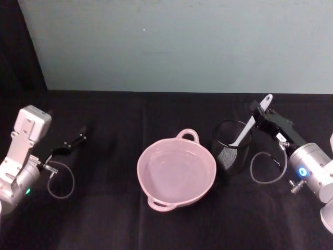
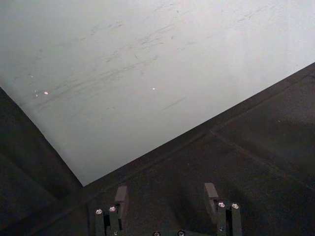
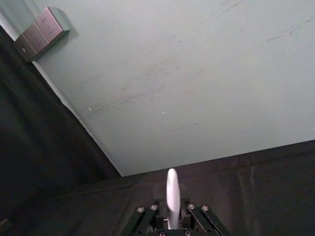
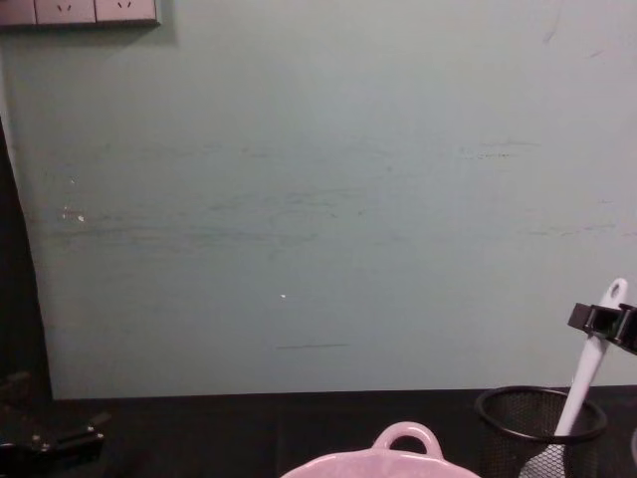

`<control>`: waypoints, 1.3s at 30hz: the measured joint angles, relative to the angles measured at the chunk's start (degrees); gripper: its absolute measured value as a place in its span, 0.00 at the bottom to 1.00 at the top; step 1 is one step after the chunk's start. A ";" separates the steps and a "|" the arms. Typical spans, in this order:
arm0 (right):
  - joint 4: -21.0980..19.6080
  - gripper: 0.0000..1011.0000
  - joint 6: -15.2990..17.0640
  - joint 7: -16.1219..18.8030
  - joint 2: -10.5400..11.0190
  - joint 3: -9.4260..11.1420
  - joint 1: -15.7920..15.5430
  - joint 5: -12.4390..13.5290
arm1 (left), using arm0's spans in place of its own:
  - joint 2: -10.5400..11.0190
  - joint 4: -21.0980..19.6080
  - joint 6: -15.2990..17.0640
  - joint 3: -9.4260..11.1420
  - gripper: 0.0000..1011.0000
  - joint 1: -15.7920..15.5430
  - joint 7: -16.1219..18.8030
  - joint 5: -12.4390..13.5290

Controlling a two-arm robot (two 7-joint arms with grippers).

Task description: Use the one hand to pick up the spoon and stir the clear water in the bowl.

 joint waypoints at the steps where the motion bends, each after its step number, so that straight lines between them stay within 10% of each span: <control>1: -0.01 0.17 0.02 -0.01 0.00 0.00 0.00 -0.01 | 0.00 0.00 0.00 0.00 0.99 0.00 0.00 0.00; 27: -0.19 0.97 0.31 -0.22 0.00 0.00 0.08 -0.07 | 0.00 0.00 0.00 0.00 0.99 0.00 0.00 0.00; 33: -0.20 0.99 0.56 -0.72 0.38 -0.41 0.16 -1.02 | 0.00 0.00 0.00 0.00 0.99 0.00 0.00 0.00; 39: -1.36 0.99 1.08 -5.01 1.90 -1.74 -0.16 -8.05 | 0.00 0.00 0.00 0.00 0.99 0.00 0.00 0.00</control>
